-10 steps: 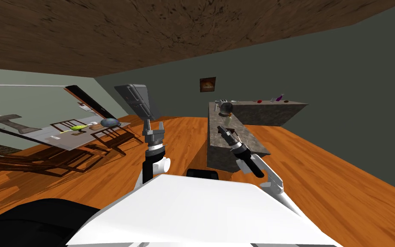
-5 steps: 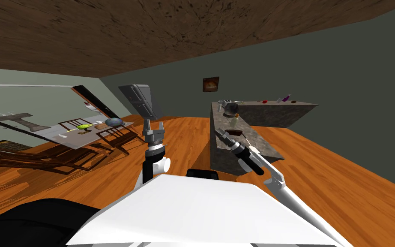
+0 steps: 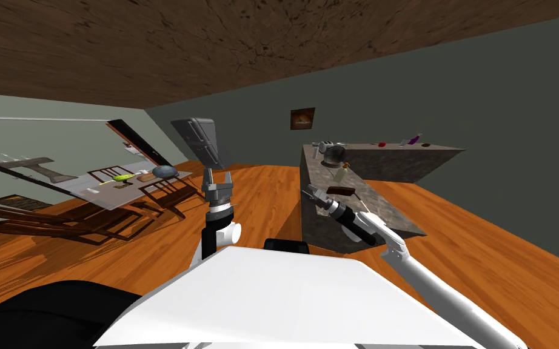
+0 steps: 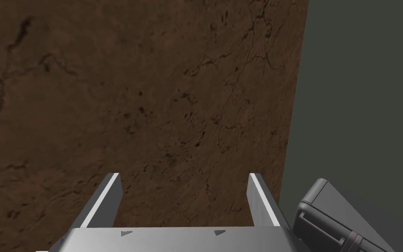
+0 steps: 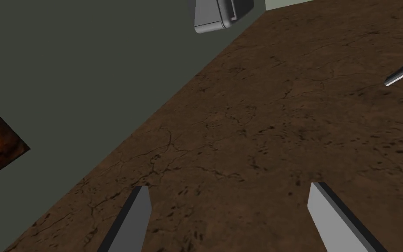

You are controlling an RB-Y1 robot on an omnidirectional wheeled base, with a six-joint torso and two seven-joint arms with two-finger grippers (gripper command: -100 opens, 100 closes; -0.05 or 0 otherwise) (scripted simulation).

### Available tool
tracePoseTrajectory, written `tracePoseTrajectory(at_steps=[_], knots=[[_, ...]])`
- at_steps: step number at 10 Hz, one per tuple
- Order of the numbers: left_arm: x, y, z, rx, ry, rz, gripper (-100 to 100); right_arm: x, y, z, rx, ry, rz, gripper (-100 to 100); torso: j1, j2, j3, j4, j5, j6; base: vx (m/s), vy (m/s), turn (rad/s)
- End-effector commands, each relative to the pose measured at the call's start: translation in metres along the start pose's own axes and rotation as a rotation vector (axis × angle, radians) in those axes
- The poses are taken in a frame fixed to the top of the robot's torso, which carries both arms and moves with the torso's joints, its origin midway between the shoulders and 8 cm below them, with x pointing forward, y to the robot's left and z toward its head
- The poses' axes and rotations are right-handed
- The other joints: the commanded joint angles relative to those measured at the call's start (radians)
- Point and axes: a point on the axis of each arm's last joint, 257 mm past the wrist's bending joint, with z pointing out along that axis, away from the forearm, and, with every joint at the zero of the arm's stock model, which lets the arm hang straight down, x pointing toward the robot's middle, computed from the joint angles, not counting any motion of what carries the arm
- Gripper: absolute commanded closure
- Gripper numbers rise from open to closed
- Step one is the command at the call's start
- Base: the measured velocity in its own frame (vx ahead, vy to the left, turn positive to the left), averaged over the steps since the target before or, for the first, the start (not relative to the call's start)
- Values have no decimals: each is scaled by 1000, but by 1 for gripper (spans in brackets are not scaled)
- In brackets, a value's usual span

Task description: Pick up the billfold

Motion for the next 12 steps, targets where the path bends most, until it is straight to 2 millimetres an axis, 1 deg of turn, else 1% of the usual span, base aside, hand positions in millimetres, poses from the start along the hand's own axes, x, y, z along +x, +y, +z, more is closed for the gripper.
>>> tracePoseTrajectory(at_steps=[1, 2, 3, 4, 5, 6, 7, 8, 9, 10, 11, 12], knots=[[0, 0, 0, 0, 0, 0, 0, 19, -5, -6, -22, 79, -59, -100, 0, 0, 0, 0, 0, 0, 105, 131, 43], [0, 0, 0, 0, 0, 0, 0, 20, -8, -9, -22, 97, -72, -100, 2, -2, -1, 0, 0, 0, 96, 109, 22], [0, 0, 0, 0, 0, 0, 0, 36, -12, -15, -41, 160, -116, -100, 1, -2, -1, -1, 0, 0, 93, 104, 39], [0, 0, 0, 0, 0, 0, 0, 37, -15, -20, -42, 179, -130, -100, 0, -2, -1, -1, 0, 0, 75, 90, 18], [0, 0, 0, 0, 0, 0, 0, 53, -20, -29, -61, 245, -173, -100, 0, -1, -1, 0, 0, 0, 75, 103, 33], [0, 0, 0, 0, 0, 0, 0, 53, -23, -33, -60, 264, -187, -100, 0, -1, -1, 0, 0, 0, 83, 84, 15], [0, 0, 0, 0, 0, 0, 0, 68, -29, -44, -79, 330, -227, -100, -1, -1, -1, 0, 0, 0, 102, 81, 35], [0, 0, 0, 0, 0, 0, 0, 68, -33, -49, -79, 351, -242, -100, -1, -2, -1, -1, 0, 0, 86, 65, 15], [0, 0, 0, 0, 0, 0, 0, 82, -40, -63, -97, 418, -279, -100, -2, -2, -1, 0, 0, 0, 100, 64, 28], [0, 0, 0, 0, 0, 0, 0, 82, -44, -69, -96, 440, -294, -100, -2, -2, -1, -1, -1, 0, 85, 65, 13], [0, 0, 0, 0, 0, 0, 0, 95, -51, -84, -115, 506, -327, -100, -2, -2, -1, 0, -1, 0, 104, 68, 28], [0, 0, 0, 0, 0, 0, 0, 93, -56, -90, -113, 529, -343, -100, -2, -2, -1, -1, -1, 0, 86, 53, 8]])
